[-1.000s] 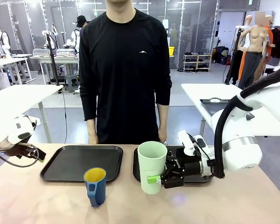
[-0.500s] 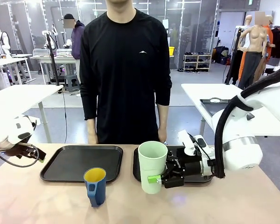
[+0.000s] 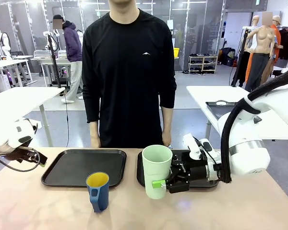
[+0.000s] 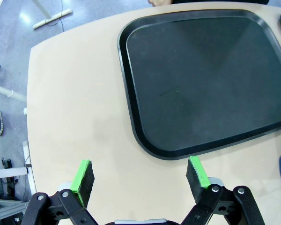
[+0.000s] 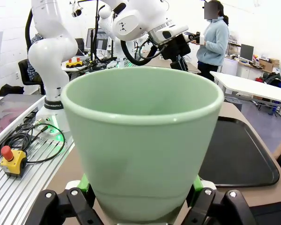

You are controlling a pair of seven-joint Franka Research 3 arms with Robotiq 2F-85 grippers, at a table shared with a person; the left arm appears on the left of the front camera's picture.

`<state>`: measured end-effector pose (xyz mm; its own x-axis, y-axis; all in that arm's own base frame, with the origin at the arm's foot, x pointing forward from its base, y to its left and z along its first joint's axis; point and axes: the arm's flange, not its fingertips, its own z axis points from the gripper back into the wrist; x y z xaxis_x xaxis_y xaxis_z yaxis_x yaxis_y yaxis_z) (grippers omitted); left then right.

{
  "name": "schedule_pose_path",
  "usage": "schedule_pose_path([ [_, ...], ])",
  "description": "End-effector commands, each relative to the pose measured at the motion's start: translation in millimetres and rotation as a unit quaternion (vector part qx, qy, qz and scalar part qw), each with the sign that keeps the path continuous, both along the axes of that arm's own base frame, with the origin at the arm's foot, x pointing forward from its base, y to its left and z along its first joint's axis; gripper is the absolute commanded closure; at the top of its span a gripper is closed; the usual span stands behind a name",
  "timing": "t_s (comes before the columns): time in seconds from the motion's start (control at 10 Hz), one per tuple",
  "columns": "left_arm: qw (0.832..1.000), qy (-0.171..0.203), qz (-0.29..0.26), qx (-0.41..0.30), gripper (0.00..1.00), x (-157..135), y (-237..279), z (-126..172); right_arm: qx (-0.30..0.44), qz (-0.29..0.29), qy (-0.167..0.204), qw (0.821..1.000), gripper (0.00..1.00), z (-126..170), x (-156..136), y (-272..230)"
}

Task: Sort and store the cups by type.
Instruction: Pick up the Reusable plastic cup, then place the picked Reusable plastic cup into the Flat Tray indicated by the person.

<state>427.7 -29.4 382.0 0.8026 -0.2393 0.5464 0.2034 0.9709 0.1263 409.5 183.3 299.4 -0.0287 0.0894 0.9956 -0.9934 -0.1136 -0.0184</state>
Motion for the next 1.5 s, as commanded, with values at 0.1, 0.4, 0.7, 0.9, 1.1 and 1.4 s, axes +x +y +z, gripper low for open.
schedule_pose_path([
  [0.1, 1.000, 0.000, 0.001, -0.001, 0.00, 0.1, 0.7, 0.2, 0.003, 0.003, -0.001, 1.000, 0.76, 1.6, 0.1, 1.4],
  [0.4, 1.000, 0.000, 0.001, -0.001, 0.00, 0.1, 0.7, 0.2, 0.003, 0.003, -0.001, 1.000, 0.76, 1.6, 0.1, 1.4],
  [0.7, 1.000, 0.000, 0.001, -0.001, 0.00, 0.1, 0.7, 0.2, 0.003, 0.003, -0.001, 1.000, 0.76, 1.6, 0.1, 1.4],
  [0.9, 1.000, 0.000, 0.001, -0.001, 0.00, 0.1, 0.7, 0.2, 0.003, 0.003, -0.001, 1.000, 0.76, 1.6, 0.1, 1.4],
  [1.1, 1.000, 0.000, 0.001, -0.001, 0.00, 0.1, 0.7, 0.2, 0.003, 0.003, -0.001, 1.000, 0.76, 1.6, 0.1, 1.4],
  [1.4, 1.000, 0.000, 0.001, -0.001, 0.00, 0.1, 0.7, 0.2, 0.003, 0.003, -0.001, 1.000, 0.76, 1.6, 0.1, 1.4],
])
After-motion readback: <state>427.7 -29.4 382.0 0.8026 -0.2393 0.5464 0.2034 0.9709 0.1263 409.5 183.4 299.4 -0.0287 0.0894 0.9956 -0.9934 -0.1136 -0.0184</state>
